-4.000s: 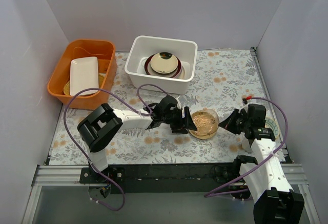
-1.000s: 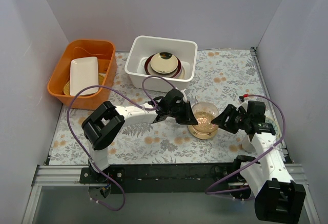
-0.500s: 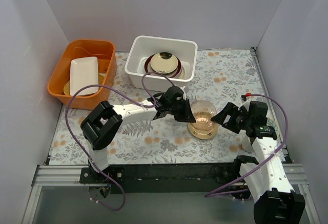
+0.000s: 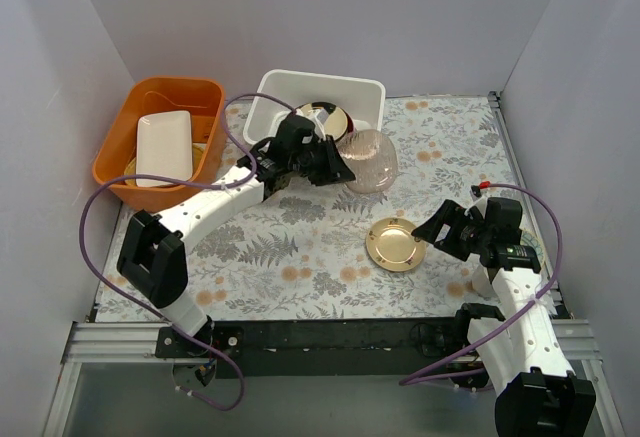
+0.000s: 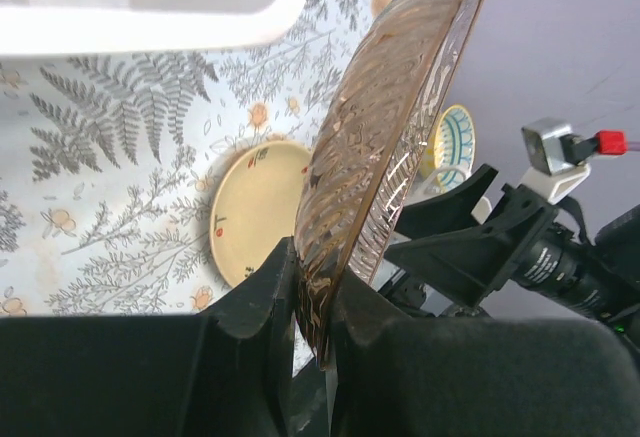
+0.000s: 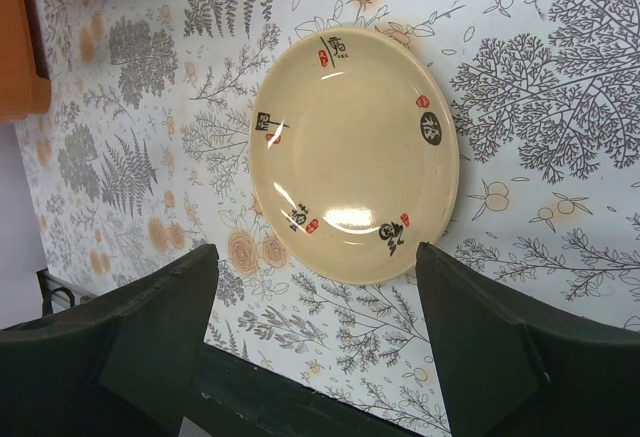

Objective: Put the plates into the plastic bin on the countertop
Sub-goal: Place the plate in the plastic bin.

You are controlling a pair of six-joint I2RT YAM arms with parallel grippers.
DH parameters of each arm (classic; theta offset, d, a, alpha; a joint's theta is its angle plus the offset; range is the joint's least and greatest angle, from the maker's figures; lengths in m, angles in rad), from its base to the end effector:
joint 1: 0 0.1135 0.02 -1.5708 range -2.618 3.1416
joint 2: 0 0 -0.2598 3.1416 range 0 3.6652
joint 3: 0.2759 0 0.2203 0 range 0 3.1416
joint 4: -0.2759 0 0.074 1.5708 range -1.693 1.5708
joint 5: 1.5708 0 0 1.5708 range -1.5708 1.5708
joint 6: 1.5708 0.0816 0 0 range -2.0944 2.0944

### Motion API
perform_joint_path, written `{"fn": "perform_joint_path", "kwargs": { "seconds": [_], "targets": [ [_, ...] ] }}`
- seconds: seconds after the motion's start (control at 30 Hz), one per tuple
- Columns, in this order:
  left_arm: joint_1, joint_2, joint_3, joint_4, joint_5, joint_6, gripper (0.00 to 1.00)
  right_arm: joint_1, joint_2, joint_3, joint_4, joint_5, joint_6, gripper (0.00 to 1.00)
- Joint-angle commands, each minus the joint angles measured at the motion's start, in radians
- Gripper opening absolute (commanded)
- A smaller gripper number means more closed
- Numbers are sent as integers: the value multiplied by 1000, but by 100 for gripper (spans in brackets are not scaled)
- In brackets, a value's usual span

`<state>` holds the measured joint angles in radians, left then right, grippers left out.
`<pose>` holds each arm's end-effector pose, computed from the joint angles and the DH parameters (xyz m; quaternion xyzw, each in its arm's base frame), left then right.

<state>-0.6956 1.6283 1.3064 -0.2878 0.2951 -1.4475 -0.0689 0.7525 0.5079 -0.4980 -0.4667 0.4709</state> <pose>0.2763 -0.2615 0.2757 -0.2588 0.8408 -0.4638 0.1045 0.1609 0.0257 0.1986 0.1478 0.8832 0.2856 0.3413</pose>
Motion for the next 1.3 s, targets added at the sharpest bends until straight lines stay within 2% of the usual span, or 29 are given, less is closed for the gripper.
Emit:
{"fn": "perform_joint_path", "kwargs": {
  "seconds": [0.0, 0.4, 0.7, 1.27],
  "targets": [
    [36, -56, 96, -73, -8, 53, 0, 3, -1, 7, 19, 0, -9, 87],
    [154, 19, 326, -200, 13, 85, 0, 3, 4, 4, 7, 19, -26, 87],
    [232, 74, 386, -221, 53, 79, 0, 3, 2, 14, -10, 46, -41, 92],
    [338, 344, 571, -251, 107, 88, 0, 4, 1, 9, -17, 69, -54, 96]
  ]
}}
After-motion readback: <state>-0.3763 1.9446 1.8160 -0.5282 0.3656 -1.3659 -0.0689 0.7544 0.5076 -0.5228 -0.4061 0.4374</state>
